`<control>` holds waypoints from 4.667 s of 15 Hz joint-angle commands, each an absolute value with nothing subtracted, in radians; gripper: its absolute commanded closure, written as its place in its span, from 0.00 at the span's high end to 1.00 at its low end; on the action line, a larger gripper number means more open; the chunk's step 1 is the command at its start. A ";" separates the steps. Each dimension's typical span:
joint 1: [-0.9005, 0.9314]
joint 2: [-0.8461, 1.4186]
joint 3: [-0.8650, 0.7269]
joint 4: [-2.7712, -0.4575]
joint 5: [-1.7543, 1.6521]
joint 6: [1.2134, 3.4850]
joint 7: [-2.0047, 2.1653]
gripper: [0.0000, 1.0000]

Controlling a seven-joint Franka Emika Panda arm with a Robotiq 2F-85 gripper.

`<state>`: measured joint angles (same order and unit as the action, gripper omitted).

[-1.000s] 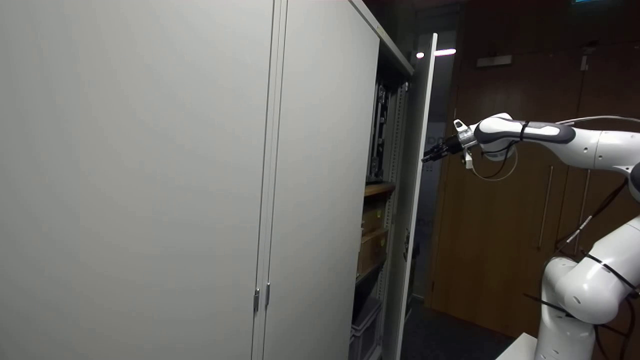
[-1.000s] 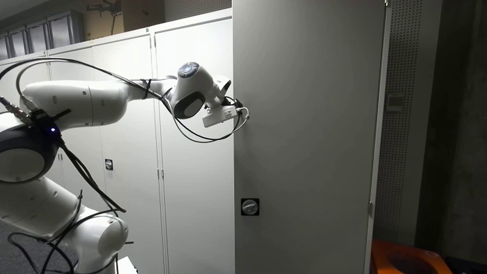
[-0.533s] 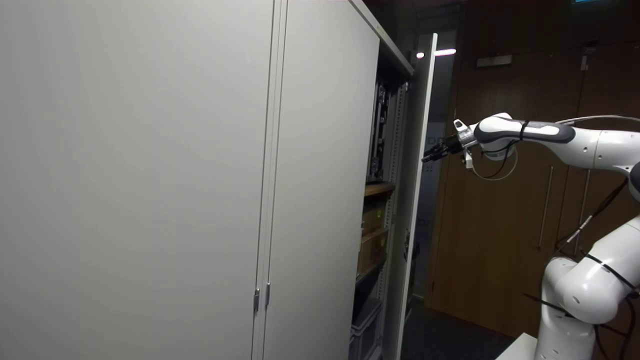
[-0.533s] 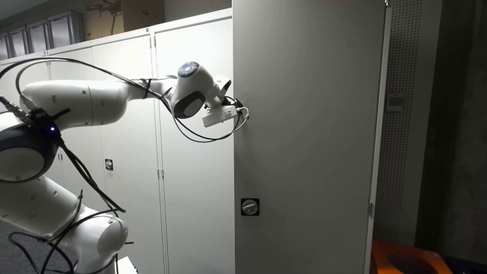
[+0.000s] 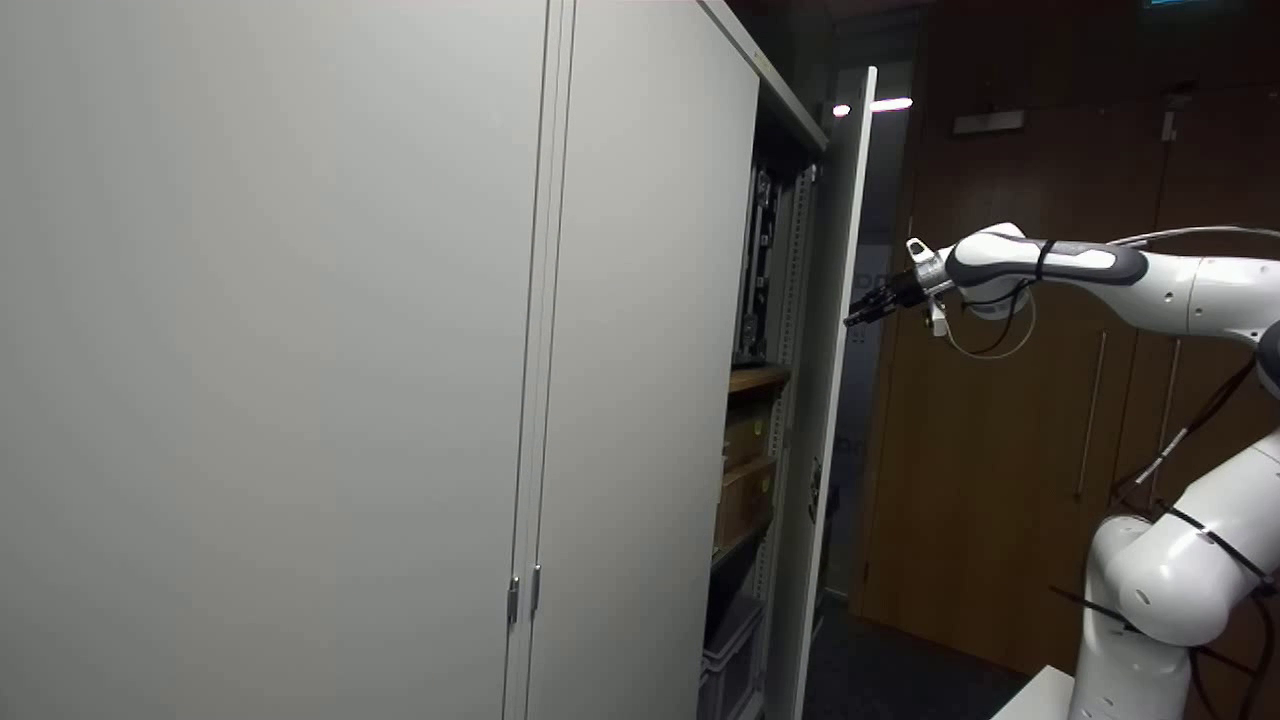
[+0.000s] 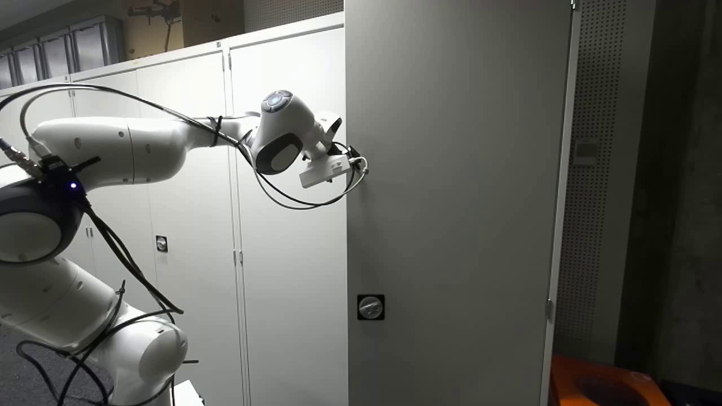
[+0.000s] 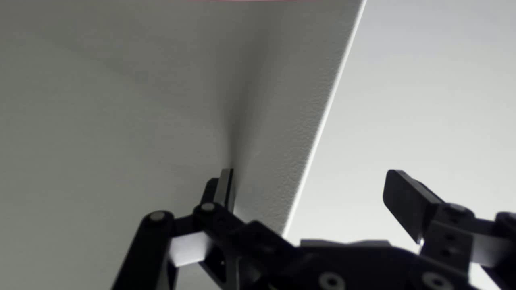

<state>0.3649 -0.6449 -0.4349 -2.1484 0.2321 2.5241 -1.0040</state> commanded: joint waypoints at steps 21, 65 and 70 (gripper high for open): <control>0.052 -0.904 -0.241 -2.444 0.074 2.552 -0.758 1.00; -0.011 -0.840 -0.389 -2.375 -0.051 2.656 -0.553 0.01; -0.011 -0.840 -0.389 -2.375 -0.051 2.656 -0.553 0.01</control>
